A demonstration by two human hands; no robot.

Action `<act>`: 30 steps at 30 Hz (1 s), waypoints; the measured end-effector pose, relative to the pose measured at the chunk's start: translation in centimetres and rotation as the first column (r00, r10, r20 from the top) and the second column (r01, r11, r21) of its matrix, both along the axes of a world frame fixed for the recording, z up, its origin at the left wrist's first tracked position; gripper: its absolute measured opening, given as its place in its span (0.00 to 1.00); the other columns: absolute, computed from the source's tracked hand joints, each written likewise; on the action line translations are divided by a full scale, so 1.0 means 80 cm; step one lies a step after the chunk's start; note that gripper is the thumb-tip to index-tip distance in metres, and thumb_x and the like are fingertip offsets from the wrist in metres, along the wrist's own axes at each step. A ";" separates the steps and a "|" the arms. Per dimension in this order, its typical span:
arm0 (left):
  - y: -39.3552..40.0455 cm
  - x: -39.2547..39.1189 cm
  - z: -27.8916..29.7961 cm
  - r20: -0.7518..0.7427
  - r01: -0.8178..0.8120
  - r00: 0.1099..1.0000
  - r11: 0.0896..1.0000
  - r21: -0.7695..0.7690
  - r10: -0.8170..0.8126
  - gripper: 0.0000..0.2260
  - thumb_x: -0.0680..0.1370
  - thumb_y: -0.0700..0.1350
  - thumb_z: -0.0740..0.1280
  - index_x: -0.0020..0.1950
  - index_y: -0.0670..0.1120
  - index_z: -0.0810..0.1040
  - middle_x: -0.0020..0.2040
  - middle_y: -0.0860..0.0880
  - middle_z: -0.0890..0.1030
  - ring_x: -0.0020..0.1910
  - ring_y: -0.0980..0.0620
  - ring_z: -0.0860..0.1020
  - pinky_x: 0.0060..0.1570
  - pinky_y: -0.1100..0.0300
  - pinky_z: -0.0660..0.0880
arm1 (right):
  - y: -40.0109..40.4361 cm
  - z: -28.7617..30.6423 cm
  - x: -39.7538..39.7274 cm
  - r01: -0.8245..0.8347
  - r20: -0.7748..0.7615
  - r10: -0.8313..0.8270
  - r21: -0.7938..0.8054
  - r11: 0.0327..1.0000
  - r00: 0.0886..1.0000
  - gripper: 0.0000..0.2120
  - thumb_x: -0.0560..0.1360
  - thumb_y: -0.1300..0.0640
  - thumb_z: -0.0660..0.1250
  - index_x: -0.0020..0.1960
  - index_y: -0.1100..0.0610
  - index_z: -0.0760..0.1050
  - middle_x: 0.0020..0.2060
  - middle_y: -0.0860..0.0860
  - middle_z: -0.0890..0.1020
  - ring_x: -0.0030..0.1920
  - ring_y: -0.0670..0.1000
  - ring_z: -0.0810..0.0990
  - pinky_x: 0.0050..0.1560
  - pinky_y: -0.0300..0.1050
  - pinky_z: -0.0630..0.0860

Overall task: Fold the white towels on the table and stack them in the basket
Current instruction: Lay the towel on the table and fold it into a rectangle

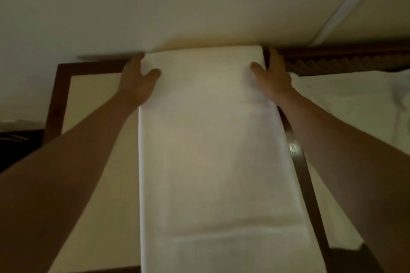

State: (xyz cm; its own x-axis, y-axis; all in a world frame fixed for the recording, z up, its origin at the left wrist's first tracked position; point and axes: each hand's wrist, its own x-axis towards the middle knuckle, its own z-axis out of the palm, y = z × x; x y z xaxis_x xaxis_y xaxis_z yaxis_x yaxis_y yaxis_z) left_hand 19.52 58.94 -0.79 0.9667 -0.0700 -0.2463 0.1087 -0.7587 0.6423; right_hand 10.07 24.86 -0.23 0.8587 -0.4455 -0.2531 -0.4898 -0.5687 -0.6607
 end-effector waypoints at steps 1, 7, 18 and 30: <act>0.014 -0.046 -0.004 0.001 -0.013 1.000 1.000 -0.029 0.013 0.35 0.75 0.63 0.65 0.79 0.49 0.66 0.78 0.45 0.68 0.76 0.43 0.67 0.76 0.45 0.63 | 0.001 -0.001 -0.038 -0.016 -0.009 0.017 0.029 0.999 1.000 0.36 0.81 0.41 0.62 0.83 0.52 0.51 0.82 0.52 0.55 0.82 0.54 0.53 0.79 0.59 0.54; 0.079 -0.346 -0.029 0.158 0.053 0.983 0.969 0.240 -0.093 0.32 0.79 0.63 0.53 0.80 0.48 0.63 0.81 0.47 0.63 0.80 0.45 0.59 0.78 0.44 0.53 | 0.026 -0.015 -0.295 -0.201 0.017 0.201 0.049 0.978 0.980 0.34 0.83 0.49 0.64 0.83 0.52 0.54 0.82 0.49 0.53 0.82 0.47 0.46 0.80 0.48 0.49; 0.063 -0.633 0.011 0.018 -0.561 0.821 0.813 -0.155 0.570 0.15 0.83 0.49 0.65 0.70 0.50 0.74 0.65 0.51 0.76 0.61 0.49 0.75 0.59 0.49 0.75 | 0.093 0.006 -0.565 -0.020 -0.099 0.002 -0.183 0.983 0.995 0.16 0.79 0.43 0.66 0.63 0.49 0.75 0.74 0.50 0.67 0.76 0.58 0.60 0.70 0.65 0.62; 0.101 -0.611 -0.025 -0.617 -0.683 0.721 0.471 -0.558 0.314 0.15 0.85 0.54 0.61 0.67 0.50 0.79 0.64 0.50 0.82 0.64 0.49 0.79 0.65 0.47 0.75 | 0.106 -0.009 -0.593 0.222 0.055 -0.240 0.230 0.948 0.969 0.12 0.78 0.44 0.70 0.41 0.49 0.72 0.38 0.45 0.78 0.42 0.47 0.78 0.53 0.54 0.77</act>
State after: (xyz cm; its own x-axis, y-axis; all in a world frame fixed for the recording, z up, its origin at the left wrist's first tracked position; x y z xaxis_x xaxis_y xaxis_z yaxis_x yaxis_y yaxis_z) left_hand -29.35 66.99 -2.76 0.7169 0.0678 -0.6939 0.6704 0.2060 0.7128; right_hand -37.35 33.34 -0.95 0.7605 -0.5753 -0.3009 -0.5299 -0.2822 -0.7997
